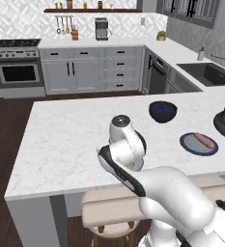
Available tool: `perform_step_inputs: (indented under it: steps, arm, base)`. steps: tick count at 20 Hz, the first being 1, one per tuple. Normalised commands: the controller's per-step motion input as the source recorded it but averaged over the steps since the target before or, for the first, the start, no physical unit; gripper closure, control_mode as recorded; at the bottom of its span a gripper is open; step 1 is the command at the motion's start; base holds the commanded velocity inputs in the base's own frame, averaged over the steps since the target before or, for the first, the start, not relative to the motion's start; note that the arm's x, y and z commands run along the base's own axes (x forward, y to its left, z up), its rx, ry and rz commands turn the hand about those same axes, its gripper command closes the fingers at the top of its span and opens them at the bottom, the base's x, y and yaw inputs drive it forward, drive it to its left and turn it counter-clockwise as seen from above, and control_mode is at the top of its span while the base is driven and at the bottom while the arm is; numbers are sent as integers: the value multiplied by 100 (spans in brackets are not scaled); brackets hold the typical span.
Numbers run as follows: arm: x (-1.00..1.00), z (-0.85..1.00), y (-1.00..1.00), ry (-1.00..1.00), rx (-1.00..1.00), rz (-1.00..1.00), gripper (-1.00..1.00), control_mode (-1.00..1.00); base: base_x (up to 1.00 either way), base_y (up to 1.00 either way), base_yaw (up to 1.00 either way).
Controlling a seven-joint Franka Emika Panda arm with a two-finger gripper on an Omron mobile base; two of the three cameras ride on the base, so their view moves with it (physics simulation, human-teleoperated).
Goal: Place one bun and one sausage from the bowl on each plate.
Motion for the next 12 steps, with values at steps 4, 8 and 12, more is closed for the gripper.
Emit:
perform_step_inputs:
  steps: [4,8,12]
  arm:
    - [73,-21,10,8,0,-1,100,-100]
    - [28,-39,-5,21,0,-9,100,-100]
    - [4,-28,0,14,0,-8,-100,-100]
  base:
    - [0,0,0]
    - [0,0,0]
    - [0,0,0]
